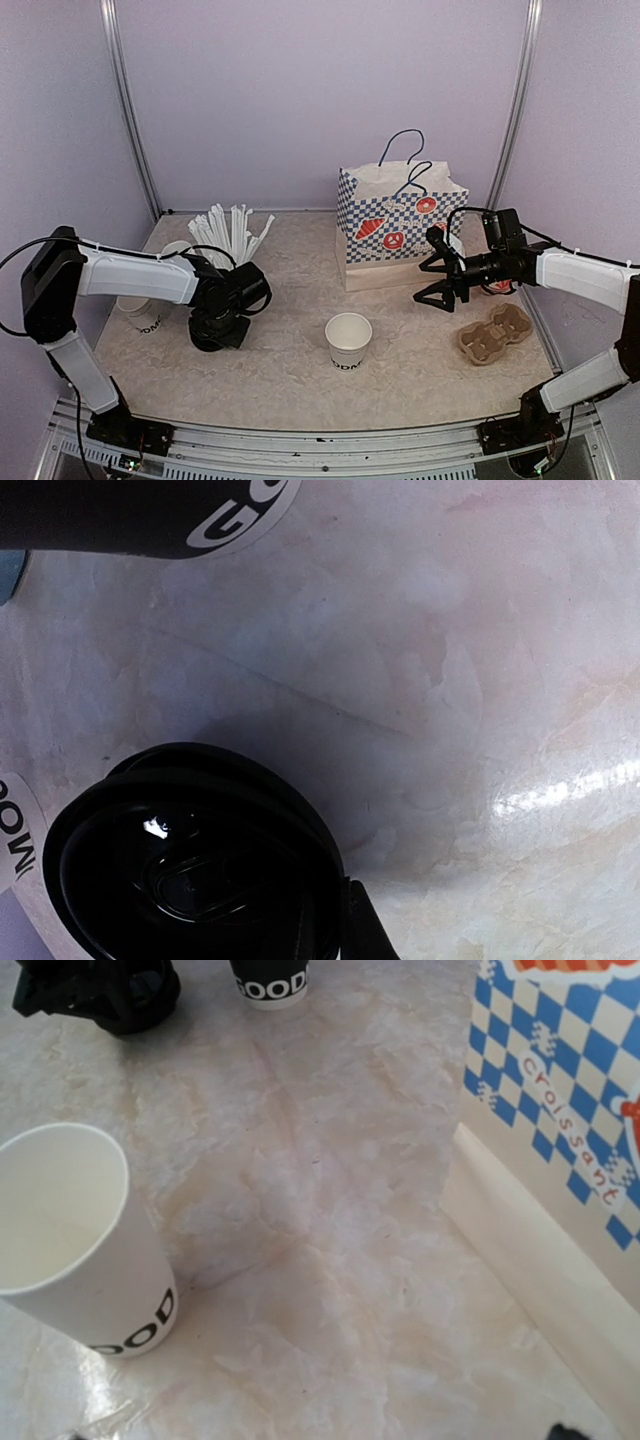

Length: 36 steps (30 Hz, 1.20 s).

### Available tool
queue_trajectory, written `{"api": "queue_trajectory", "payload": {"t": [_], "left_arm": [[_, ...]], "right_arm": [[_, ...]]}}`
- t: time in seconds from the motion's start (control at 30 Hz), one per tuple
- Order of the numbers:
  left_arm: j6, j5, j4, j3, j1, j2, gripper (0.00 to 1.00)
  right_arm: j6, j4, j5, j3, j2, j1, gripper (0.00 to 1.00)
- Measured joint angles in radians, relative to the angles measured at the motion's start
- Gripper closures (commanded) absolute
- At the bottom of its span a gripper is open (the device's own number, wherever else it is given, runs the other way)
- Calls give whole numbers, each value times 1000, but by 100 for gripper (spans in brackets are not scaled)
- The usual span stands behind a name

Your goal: Pack the takeout coffee

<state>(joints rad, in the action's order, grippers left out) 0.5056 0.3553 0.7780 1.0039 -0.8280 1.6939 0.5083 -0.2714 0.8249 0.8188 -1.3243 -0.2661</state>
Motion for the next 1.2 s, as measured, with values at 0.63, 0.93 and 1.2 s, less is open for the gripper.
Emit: {"api": "queue_trajectory", "payload": {"t": [0.63,0.93,1.2], "left_arm": [[-17,-85,130,115,-24,-192,97],[-34,-54,142,87,-32,-99,97],[-13,12,171,98,-57,-50,99]], "right_arm": [[-3,-1,28,0,0,0,3],[-5,-1,37,0,1,0,2],[-5,-1,42,0,7,0,3]]}}
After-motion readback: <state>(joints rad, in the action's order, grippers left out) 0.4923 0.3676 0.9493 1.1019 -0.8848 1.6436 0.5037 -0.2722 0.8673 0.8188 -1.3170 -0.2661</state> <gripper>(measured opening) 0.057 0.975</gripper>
